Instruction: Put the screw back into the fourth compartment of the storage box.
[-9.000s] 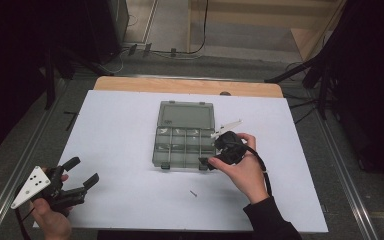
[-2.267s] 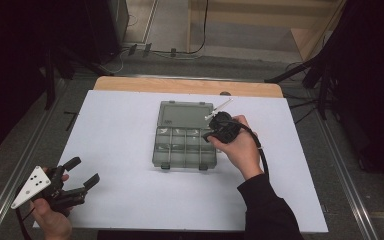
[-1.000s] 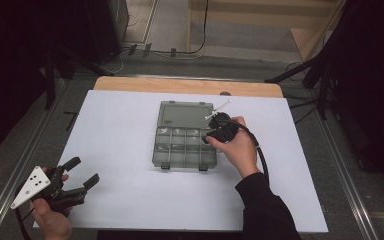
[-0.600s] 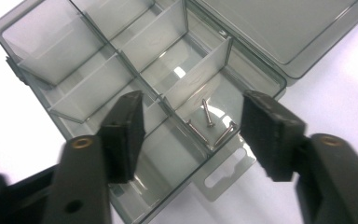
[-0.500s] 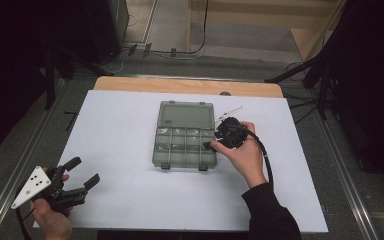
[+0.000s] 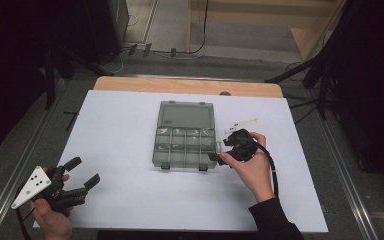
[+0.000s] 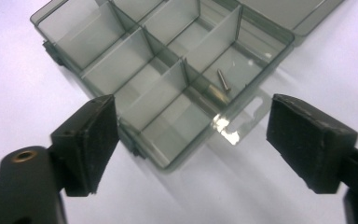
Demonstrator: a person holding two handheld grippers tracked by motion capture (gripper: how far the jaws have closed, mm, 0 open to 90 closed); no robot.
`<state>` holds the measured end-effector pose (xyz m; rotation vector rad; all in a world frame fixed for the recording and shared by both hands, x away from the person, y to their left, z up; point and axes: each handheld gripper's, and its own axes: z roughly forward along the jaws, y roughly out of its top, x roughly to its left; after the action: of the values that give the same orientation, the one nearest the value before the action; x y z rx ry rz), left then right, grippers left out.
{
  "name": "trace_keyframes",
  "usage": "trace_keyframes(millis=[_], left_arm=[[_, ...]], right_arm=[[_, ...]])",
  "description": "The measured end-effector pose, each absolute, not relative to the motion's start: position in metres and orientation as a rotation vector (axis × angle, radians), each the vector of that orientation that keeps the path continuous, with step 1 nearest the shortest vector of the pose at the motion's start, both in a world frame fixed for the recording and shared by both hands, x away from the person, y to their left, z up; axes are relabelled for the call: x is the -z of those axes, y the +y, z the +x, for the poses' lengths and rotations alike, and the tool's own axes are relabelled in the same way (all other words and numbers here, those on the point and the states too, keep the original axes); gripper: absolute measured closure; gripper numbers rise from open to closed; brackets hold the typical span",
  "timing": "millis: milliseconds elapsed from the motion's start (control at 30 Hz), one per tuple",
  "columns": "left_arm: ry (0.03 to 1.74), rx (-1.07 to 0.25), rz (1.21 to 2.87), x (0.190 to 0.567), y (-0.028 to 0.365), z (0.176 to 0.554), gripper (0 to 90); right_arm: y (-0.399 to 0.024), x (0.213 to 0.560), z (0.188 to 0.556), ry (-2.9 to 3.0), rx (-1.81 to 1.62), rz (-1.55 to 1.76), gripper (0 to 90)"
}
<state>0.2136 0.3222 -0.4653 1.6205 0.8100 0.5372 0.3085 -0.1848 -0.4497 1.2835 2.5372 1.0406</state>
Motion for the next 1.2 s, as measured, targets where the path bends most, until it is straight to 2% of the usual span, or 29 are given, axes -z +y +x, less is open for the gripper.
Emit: trace_keyframes(millis=[300, 333, 400, 1200], left_arm=[[0.806, -0.539, 1.627, 0.465, 0.322, 0.214, 13.3], [0.805, -0.539, 1.628, 0.465, 0.322, 0.214, 13.3], [0.806, -0.539, 1.627, 0.465, 0.322, 0.214, 13.3], [0.804, -0.541, 1.616, 0.464, 0.324, 0.213, 13.3]], right_arm=[[-0.2, 0.457, 0.285, 2.475, -1.154, 1.277, 7.0], [-0.204, 0.459, 0.28, 2.461, -1.173, 1.278, 1.1], [-0.207, 0.46, 0.276, 2.414, -1.17, 1.3, 0.0], [-0.259, 0.484, 0.219, 2.111, -1.384, 1.241, 0.0]])
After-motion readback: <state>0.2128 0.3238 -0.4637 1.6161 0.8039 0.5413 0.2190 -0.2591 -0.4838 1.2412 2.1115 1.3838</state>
